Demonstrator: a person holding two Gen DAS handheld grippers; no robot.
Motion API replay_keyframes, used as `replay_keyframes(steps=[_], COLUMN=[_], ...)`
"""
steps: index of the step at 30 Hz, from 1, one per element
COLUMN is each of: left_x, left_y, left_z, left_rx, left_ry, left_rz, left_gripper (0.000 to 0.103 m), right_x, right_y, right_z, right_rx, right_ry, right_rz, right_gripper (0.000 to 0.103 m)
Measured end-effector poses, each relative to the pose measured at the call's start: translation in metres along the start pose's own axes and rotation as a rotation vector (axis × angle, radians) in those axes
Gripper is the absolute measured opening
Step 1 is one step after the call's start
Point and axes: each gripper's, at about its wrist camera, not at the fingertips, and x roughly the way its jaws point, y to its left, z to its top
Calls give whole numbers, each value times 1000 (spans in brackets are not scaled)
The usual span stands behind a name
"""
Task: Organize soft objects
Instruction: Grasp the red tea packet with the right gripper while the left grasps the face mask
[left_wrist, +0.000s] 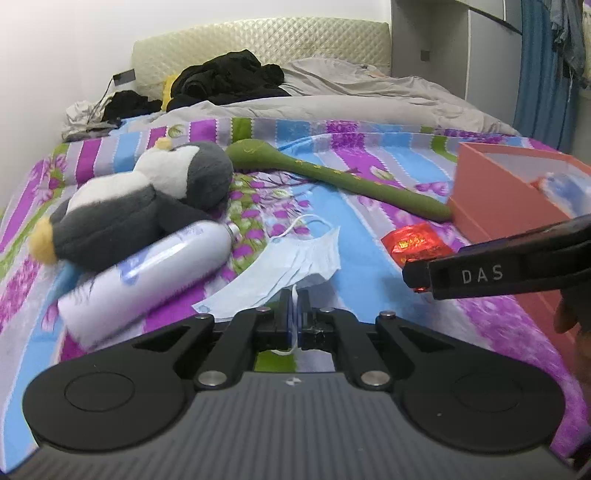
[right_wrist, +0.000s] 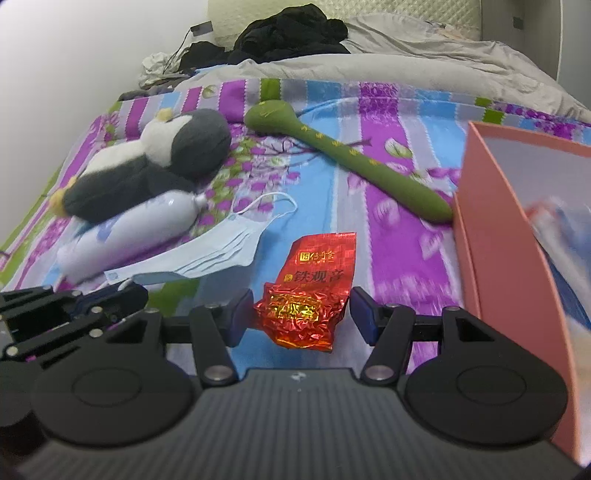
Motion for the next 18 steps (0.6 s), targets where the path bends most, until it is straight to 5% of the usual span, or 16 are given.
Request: replay_keyframes(steps=[10,18], left_x=[-85,-117], left_y=[-20,-37], left_z=[-51,-82], left_rx=[-56,-182], left_ry=[31,117], left_rz=[-22,-116], left_gripper=[3,3], right_x=[-56,-78], right_y=[-1,-10], right_z=[-53,-96], right_rx=[-44,-24], right_ry=[34,89], right_rz=[18,14], right_gripper=[61,61])
